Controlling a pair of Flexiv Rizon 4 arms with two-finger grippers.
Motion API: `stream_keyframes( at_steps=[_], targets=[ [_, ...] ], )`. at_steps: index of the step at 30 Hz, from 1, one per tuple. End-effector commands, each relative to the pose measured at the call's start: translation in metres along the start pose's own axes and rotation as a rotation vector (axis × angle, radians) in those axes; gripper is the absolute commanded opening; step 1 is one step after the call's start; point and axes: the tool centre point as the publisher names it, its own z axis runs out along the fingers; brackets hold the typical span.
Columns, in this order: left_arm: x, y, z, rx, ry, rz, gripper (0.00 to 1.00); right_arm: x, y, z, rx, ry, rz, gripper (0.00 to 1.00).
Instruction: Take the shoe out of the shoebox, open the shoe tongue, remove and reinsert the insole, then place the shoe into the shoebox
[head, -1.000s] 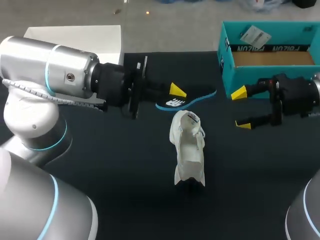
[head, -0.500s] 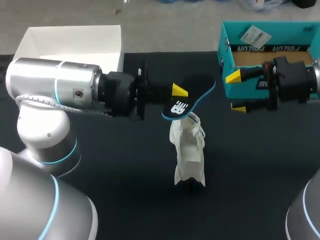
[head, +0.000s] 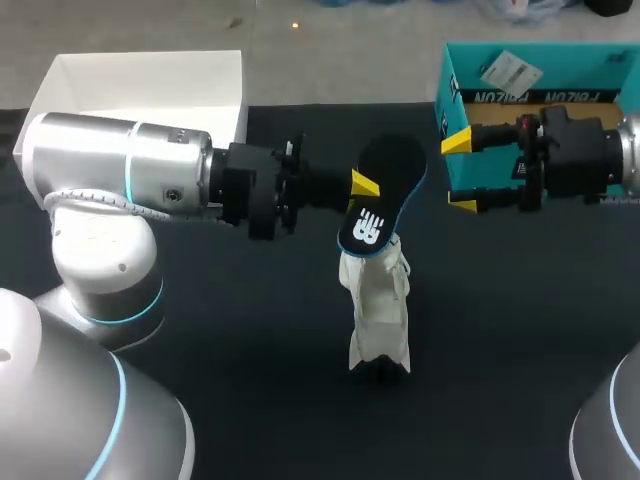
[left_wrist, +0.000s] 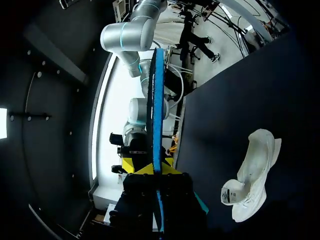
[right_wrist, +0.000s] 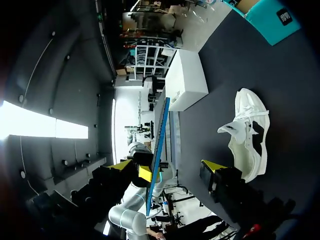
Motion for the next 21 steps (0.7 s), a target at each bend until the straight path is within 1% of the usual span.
stream_keyframes(
  at_steps=[1,2,3,7,9,11,14,15,16,17,18,19,21],
  targets=[
    [0.007,0.001,0.023,-0.047,-0.042,0.011,0.0,-0.002,-0.004,0.011,-0.025,0.013,0.008,0.71],
    [0.007,0.002,0.025,-0.052,-0.043,0.018,0.0,-0.002,-0.004,0.013,-0.027,0.016,0.012,0.65],
    [0.008,0.004,0.027,-0.056,-0.033,0.036,0.0,-0.002,-0.004,0.015,-0.029,0.02,0.014,0.62],
    [0.008,0.006,0.034,-0.08,-0.052,0.04,0.0,0.0,-0.003,0.021,-0.03,0.028,0.014,0.6],
    [0.008,0.006,0.035,-0.086,-0.045,0.054,0.0,0.0,-0.003,0.023,-0.031,0.029,0.012,0.58],
    [0.008,0.005,0.037,-0.096,-0.037,0.073,0.0,0.0,-0.002,0.025,-0.031,0.029,0.011,0.5],
    [0.01,0.005,0.039,-0.117,-0.055,0.077,0.0,-0.002,-0.001,0.028,-0.031,0.028,0.012,0.46],
    [0.01,0.005,0.039,-0.122,-0.057,0.082,0.0,-0.002,-0.001,0.028,-0.034,0.029,0.017,0.39],
    [0.01,0.004,0.04,-0.127,-0.063,0.082,0.0,-0.002,-0.001,0.029,-0.037,0.031,0.019,0.28],
    [0.01,0.003,0.04,-0.13,-0.074,0.071,0.0,-0.003,-0.001,0.029,-0.04,0.031,0.02,0.19],
    [0.011,0.002,0.041,-0.13,-0.075,0.072,0.0,-0.003,0.0,0.028,-0.043,0.032,0.021,0.05],
    [0.011,0.0,0.041,-0.129,-0.075,0.074,0.0,-0.003,-0.001,0.028,-0.047,0.031,0.019,0.0],
    [0.012,-0.002,0.041,-0.125,-0.081,0.071,0.0,-0.004,-0.001,0.028,-0.051,0.025,0.017,0.0]
  ],
)
